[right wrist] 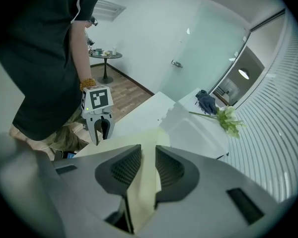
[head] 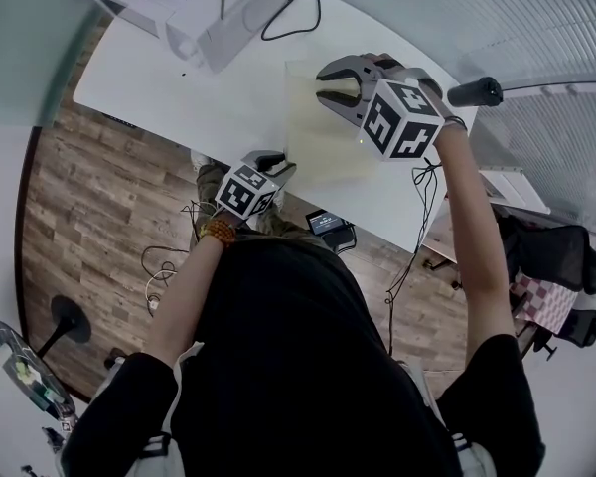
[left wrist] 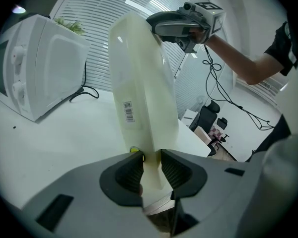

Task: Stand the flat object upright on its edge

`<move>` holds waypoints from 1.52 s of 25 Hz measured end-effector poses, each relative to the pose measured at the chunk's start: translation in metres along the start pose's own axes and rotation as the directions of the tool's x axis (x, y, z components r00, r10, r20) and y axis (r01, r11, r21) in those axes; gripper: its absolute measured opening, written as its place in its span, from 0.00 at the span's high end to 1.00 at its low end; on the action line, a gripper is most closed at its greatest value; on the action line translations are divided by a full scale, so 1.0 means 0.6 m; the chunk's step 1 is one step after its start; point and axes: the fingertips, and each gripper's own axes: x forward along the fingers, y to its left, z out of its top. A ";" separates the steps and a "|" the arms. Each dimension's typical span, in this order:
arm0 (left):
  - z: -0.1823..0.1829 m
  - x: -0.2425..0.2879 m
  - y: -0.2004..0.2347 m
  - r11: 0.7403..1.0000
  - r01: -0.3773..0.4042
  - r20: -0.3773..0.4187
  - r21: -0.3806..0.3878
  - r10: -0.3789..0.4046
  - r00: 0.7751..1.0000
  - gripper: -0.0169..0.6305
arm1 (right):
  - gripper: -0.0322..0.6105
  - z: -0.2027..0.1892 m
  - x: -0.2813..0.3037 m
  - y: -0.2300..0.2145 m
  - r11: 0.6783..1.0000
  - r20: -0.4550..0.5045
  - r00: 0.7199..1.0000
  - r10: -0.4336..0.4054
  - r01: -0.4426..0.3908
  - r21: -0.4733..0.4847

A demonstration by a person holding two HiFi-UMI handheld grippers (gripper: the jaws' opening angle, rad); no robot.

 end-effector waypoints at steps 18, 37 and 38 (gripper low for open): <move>0.003 0.002 0.004 0.997 -0.044 0.010 0.069 0.043 0.999 0.79 | 0.82 0.025 -0.028 0.031 0.995 -0.025 0.999 -0.045 0.042 -0.096; -0.011 0.010 -0.014 0.992 -0.042 -0.028 0.121 0.046 0.999 0.78 | 0.83 0.046 -0.076 0.093 0.988 0.022 0.989 -0.143 0.144 -0.050; -0.012 0.011 -0.015 0.991 -0.044 -0.029 0.124 0.048 0.998 0.78 | 0.85 0.047 -0.077 0.095 0.986 0.014 0.988 -0.151 0.152 -0.065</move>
